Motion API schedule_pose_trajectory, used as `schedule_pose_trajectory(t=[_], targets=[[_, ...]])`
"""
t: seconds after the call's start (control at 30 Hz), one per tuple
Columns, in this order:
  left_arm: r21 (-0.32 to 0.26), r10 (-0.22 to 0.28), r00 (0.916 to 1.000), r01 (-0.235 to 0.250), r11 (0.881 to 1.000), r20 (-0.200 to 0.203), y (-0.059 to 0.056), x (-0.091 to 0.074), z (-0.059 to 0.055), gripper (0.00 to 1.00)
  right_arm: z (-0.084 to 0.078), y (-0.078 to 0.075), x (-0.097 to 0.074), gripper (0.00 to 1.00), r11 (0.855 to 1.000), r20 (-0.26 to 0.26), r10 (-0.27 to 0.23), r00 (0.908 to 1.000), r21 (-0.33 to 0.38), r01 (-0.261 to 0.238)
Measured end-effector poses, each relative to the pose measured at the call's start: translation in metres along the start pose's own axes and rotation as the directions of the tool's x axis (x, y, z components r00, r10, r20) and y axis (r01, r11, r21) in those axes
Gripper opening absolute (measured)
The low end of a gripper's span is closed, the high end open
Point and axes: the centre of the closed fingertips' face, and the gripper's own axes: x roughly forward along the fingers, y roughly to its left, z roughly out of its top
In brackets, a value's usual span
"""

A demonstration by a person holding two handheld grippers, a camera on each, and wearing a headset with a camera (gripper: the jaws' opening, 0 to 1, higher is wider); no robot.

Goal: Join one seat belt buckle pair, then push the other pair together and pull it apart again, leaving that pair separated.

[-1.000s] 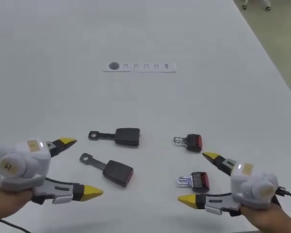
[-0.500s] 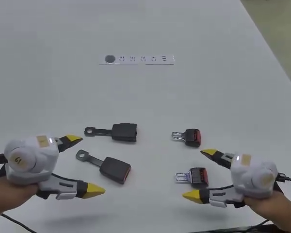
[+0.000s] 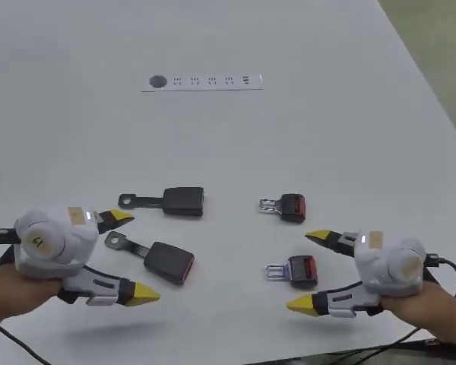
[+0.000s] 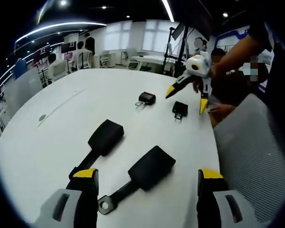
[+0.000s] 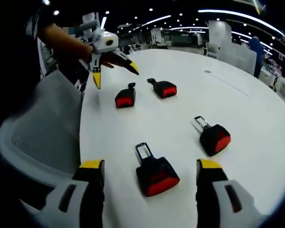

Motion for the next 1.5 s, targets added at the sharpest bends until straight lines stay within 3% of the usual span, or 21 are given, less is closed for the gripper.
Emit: schedule_pose_trajectory(t=[0.1,0.4,0.67,0.8,0.83,0.9,1.07,1.3,1.5], targets=[[0.032,-0.023,0.9997,0.023,0.999,-0.002,-0.002,0.006,0.002,0.84,-0.006,-0.002,0.0,0.8,1.0,-0.031,0.011,0.9995,-0.025,-0.011],[0.113,-0.093,0.9928,0.101,0.989,-0.076,-0.004,0.028,-0.007,0.77,-0.015,0.001,0.005,0.74,0.996,-0.083,0.064,0.9945,-0.053,-0.068],[0.204,-0.13,0.9796,0.16,0.966,-0.153,-0.006,0.041,-0.017,0.67,-0.024,0.003,0.007,0.65,0.989,-0.128,0.108,0.9858,-0.086,-0.12],[0.238,-0.145,0.9731,0.186,0.953,-0.179,-0.008,0.044,-0.022,0.58,-0.024,0.0,0.007,0.62,0.987,-0.135,0.115,0.9841,-0.095,-0.128],[0.262,-0.135,0.9708,0.185,0.947,-0.198,-0.006,0.045,-0.025,0.57,-0.024,-0.001,0.007,0.61,0.987,-0.137,0.116,0.9838,-0.095,-0.13],[0.264,-0.137,0.9678,0.192,0.945,-0.211,-0.005,0.046,-0.028,0.54,-0.025,-0.002,0.007,0.59,0.985,-0.145,0.121,0.982,-0.108,-0.138],[0.28,-0.119,0.971,0.176,0.944,-0.207,0.0,0.045,-0.028,0.44,-0.025,-0.002,0.007,0.53,0.98,-0.156,0.131,0.979,-0.127,-0.152],[0.262,-0.082,0.9751,0.136,0.955,-0.206,0.006,0.044,-0.029,0.38,-0.025,-0.007,0.007,0.39,0.98,-0.153,0.117,0.9813,-0.144,-0.139],[0.262,-0.062,0.9801,0.111,0.959,-0.188,0.009,0.044,-0.029,0.36,-0.024,-0.008,0.006,0.37,0.985,-0.115,0.126,0.9854,-0.105,-0.138]])
